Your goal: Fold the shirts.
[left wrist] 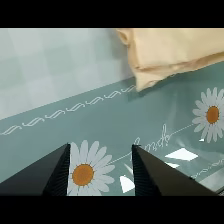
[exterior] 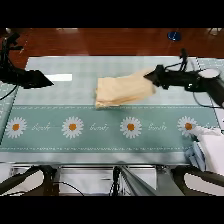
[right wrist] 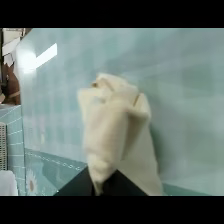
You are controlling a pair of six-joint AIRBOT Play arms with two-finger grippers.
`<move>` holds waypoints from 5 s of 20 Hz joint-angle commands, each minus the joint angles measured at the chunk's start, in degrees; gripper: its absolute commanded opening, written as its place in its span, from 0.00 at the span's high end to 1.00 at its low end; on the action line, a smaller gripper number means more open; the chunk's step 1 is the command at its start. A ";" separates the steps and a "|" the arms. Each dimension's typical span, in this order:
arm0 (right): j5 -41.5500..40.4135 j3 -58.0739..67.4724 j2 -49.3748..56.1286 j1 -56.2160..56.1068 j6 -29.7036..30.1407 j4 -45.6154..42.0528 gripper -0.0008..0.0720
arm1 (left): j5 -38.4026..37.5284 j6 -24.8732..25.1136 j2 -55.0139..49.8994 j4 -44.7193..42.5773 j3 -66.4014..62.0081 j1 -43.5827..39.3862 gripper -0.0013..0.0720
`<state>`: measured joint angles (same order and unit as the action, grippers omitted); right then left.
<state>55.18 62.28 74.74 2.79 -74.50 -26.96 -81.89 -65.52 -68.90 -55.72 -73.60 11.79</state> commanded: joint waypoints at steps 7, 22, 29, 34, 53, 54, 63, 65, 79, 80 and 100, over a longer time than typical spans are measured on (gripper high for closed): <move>39.45 16.81 -28.04 25.09 -31.98 -43.01 0.96 | -0.70 0.33 0.00 -0.02 0.00 -0.02 0.33; 51.25 8.98 -34.14 67.19 -14.75 -75.54 0.96 | -0.61 0.79 -0.02 -0.02 -0.02 0.02 0.33; 45.40 -11.63 -34.14 72.50 -13.05 -87.86 0.96 | -0.61 0.74 0.00 -0.02 -0.02 0.04 0.33; 38.51 -20.59 -34.07 72.52 -14.34 -96.80 0.96 | 0.90 0.70 0.00 -0.02 -0.13 0.09 0.33; -8.63 -20.57 -33.44 70.18 -37.77 -105.79 0.29 | 9.20 -0.15 -0.02 -12.11 -0.96 0.09 0.33; -18.78 -16.68 -31.71 67.95 -38.71 -94.44 0.39 | 12.48 -0.13 -0.07 -12.52 -0.96 0.09 0.33; -5.07 15.87 6.34 9.18 -6.71 -45.94 0.41 | 27.39 -5.05 -5.33 -17.66 -4.66 -10.75 0.16; 3.39 16.15 8.28 -1.44 -8.00 -59.12 0.41 | 21.51 -11.10 -8.20 -25.83 -5.46 -15.13 0.16; 18.73 16.15 9.03 -11.76 -17.68 -65.11 0.40 | 18.80 -22.38 -17.92 -31.19 -5.49 -23.15 0.16; 17.90 16.15 9.01 -11.78 -17.68 -65.37 0.40 | 18.40 -23.30 -17.31 -31.19 -5.49 -23.15 0.16; 15.96 16.15 9.01 -11.78 -17.64 -65.70 0.40 | 17.33 -26.73 -12.24 -31.93 -4.63 -23.71 0.16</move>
<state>71.16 78.41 83.70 -8.97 -92.14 -92.64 -64.60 -92.20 -81.19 -87.64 -78.26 -11.90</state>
